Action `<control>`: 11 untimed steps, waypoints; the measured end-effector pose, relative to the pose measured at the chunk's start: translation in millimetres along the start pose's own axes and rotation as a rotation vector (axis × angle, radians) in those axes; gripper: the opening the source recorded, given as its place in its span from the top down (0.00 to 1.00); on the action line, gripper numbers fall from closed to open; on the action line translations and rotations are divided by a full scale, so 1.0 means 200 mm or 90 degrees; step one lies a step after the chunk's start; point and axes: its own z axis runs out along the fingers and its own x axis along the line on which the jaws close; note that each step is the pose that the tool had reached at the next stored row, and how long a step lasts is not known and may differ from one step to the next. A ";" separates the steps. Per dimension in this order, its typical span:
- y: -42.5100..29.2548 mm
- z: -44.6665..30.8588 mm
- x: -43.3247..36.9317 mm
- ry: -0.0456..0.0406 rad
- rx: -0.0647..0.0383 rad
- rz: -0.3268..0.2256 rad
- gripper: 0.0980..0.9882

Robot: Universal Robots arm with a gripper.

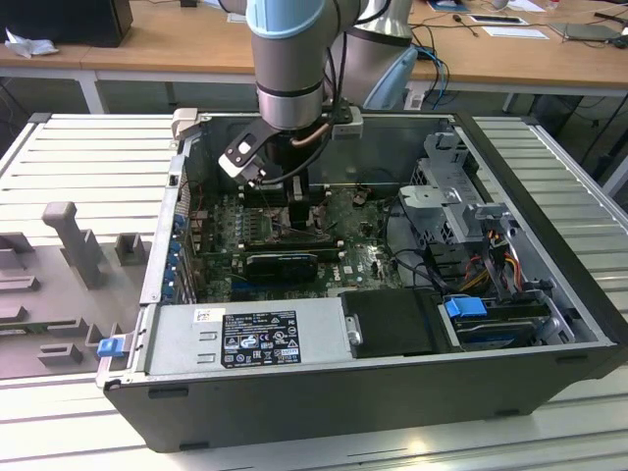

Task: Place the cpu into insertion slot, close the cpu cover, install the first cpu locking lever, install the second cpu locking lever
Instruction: 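Place the cpu into insertion slot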

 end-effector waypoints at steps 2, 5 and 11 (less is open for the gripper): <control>-0.002 0.016 0.002 -0.0006 0.000 0.006 0.52; -0.004 0.036 0.005 -0.0007 0.000 0.007 0.52; -0.008 0.083 0.021 -0.0012 0.001 0.007 0.52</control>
